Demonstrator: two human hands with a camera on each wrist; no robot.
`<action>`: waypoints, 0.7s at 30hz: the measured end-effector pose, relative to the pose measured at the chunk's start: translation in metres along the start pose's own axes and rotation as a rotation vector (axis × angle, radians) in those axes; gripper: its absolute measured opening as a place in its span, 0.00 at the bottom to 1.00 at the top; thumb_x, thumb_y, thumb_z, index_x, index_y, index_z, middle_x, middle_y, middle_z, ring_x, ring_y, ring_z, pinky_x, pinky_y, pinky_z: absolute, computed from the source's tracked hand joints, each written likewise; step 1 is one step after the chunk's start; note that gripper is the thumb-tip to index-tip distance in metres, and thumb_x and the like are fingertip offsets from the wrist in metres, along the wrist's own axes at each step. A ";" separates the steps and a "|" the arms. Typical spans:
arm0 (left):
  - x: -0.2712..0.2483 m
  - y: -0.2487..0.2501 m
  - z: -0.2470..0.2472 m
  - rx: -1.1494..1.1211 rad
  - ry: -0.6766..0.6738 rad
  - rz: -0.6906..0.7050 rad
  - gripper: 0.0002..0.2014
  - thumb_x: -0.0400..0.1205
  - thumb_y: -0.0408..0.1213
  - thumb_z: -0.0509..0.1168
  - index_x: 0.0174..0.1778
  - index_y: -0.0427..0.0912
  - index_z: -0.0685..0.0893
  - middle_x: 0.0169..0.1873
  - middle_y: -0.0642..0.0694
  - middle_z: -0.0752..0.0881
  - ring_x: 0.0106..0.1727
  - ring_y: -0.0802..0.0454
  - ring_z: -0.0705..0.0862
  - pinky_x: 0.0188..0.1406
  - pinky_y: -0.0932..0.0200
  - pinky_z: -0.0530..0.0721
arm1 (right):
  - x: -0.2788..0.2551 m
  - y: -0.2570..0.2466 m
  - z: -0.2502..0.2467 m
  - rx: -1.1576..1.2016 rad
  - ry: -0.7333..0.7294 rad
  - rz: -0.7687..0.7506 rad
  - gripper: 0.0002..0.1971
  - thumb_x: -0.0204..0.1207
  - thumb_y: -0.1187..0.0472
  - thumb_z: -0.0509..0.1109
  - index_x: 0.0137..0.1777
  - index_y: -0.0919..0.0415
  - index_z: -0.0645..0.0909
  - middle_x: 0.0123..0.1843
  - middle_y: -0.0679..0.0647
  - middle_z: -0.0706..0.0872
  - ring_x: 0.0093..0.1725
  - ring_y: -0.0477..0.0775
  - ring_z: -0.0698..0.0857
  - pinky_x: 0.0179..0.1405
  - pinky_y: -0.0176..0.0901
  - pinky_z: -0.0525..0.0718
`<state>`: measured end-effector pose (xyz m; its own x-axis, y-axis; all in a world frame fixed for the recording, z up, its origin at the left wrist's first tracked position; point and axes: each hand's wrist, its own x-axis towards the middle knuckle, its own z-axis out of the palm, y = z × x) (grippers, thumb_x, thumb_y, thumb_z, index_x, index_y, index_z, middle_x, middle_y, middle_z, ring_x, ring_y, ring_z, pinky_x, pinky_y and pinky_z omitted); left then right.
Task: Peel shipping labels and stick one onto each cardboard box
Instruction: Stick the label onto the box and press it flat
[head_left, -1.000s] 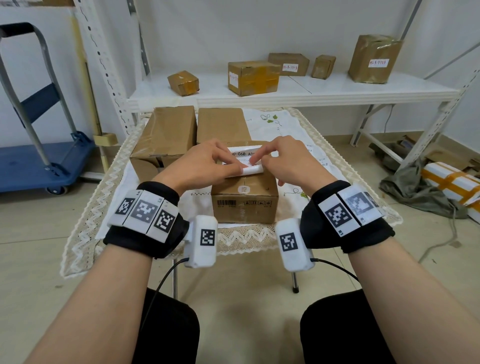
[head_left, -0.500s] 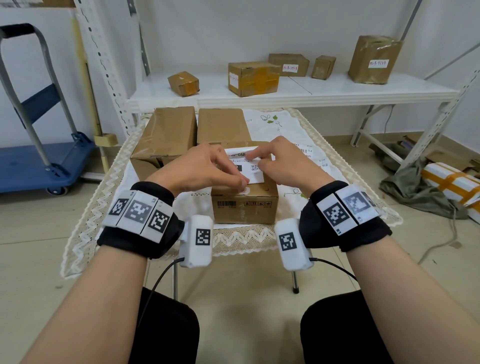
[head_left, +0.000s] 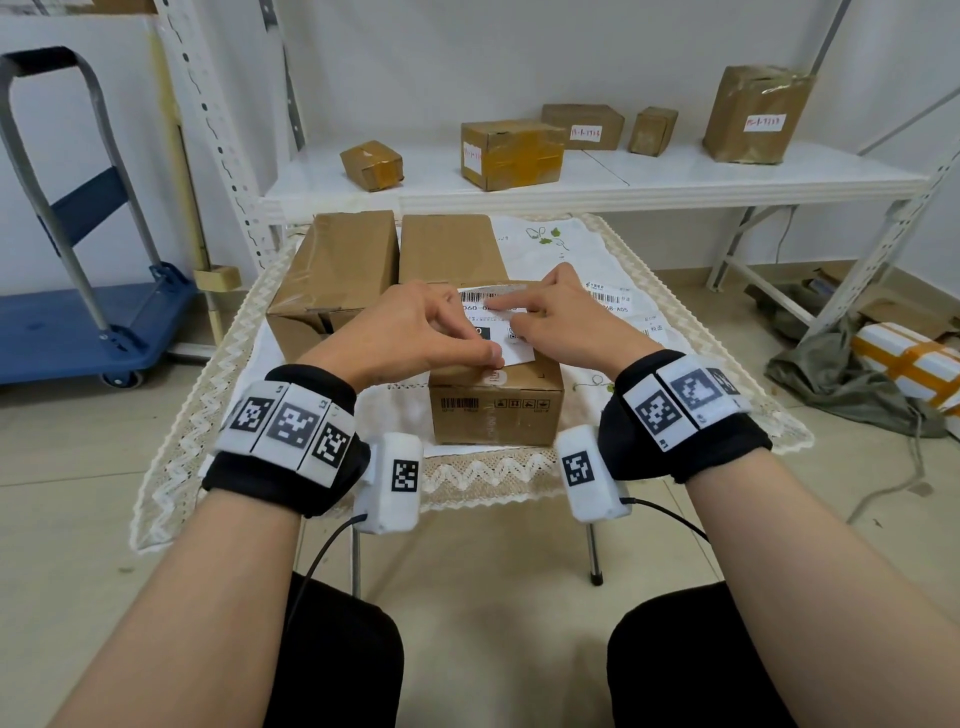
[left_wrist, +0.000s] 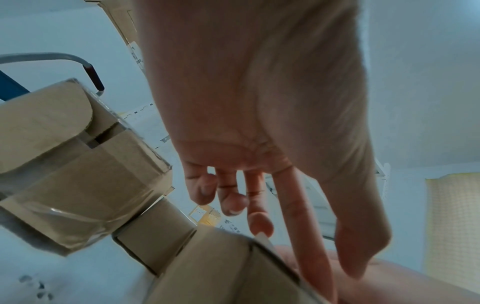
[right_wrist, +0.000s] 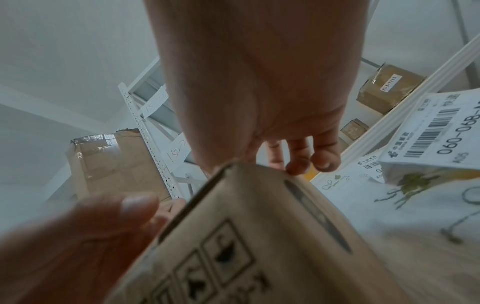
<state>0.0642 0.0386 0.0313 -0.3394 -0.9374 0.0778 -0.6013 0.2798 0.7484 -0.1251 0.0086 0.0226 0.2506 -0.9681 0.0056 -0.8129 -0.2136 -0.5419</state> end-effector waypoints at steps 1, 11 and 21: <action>0.001 0.000 0.001 0.014 0.010 0.000 0.06 0.74 0.50 0.80 0.35 0.54 0.96 0.39 0.52 0.78 0.38 0.62 0.75 0.38 0.65 0.71 | 0.002 0.001 0.001 0.001 0.004 0.005 0.20 0.88 0.55 0.59 0.77 0.41 0.78 0.62 0.51 0.64 0.61 0.52 0.77 0.70 0.46 0.75; 0.006 -0.003 0.008 0.088 0.043 0.013 0.09 0.81 0.49 0.74 0.52 0.51 0.96 0.40 0.55 0.76 0.33 0.73 0.75 0.29 0.78 0.70 | 0.015 0.009 0.010 0.001 0.057 0.031 0.21 0.88 0.53 0.57 0.77 0.37 0.77 0.72 0.52 0.65 0.75 0.59 0.63 0.76 0.49 0.61; 0.011 -0.004 0.010 0.210 0.056 0.034 0.13 0.86 0.42 0.70 0.65 0.57 0.90 0.41 0.63 0.72 0.37 0.64 0.74 0.33 0.78 0.69 | 0.018 0.013 0.007 0.059 0.010 0.039 0.23 0.89 0.56 0.57 0.82 0.40 0.72 0.88 0.57 0.57 0.88 0.57 0.53 0.83 0.50 0.53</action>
<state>0.0559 0.0294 0.0227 -0.3248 -0.9352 0.1413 -0.7299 0.3429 0.5913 -0.1278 -0.0110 0.0100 0.2143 -0.9767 -0.0084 -0.7892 -0.1681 -0.5908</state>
